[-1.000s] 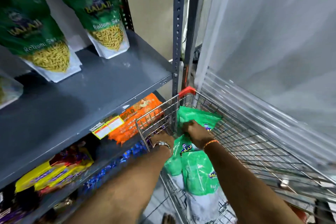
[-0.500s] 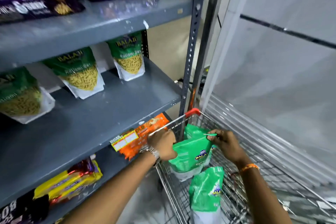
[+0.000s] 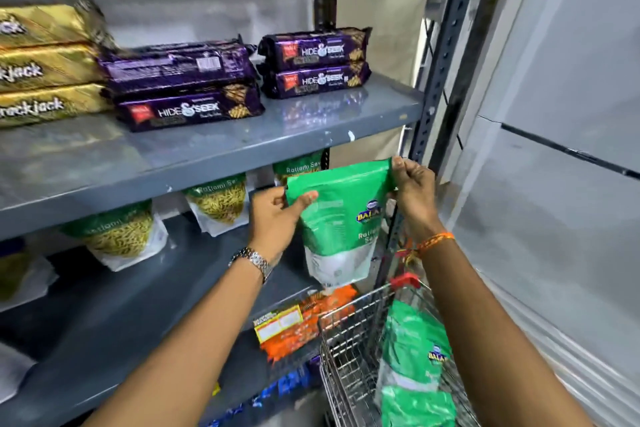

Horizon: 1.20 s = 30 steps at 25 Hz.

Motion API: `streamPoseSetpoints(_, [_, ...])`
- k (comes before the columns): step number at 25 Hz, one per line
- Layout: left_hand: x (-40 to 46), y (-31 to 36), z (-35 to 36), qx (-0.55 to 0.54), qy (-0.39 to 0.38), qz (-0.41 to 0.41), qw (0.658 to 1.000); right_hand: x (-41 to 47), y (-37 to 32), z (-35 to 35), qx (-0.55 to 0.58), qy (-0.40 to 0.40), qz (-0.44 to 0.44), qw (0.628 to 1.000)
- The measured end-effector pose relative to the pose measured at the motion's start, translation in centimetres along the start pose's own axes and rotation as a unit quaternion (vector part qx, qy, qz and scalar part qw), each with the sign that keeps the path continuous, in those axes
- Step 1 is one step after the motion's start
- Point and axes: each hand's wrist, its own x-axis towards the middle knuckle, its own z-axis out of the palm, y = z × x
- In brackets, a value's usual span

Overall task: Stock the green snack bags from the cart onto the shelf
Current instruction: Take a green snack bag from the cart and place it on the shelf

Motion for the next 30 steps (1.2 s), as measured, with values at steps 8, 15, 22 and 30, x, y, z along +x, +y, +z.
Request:
streamPoseSetpoints(8, [4.7, -2.1, -0.9, -0.076, 0.078, -0.043, 0.993, 2.5, 4.4, 2.6, -0.003, -0.061, 0.085, 0.994])
streamPoseSetpoints(15, [-3.4, -9.6, 2.9, -0.145, 0.048, -0.377, 0.914, -1.5, 10.0, 1.3, -0.037, -0.193, 0.208, 0.958])
streamPoseSetpoints(22, [0.4, -15.1, 3.4, -0.108, 0.09, -0.355, 0.924, -5.4, 10.8, 1.9, -0.039, -0.161, 0.191, 0.968])
streamPoseSetpoints(30, [5.1, -10.5, 4.3, -0.203, 0.063, -0.307, 0.928, -9.2, 13.8, 5.3, -0.072, -0.174, 0.189, 0.964])
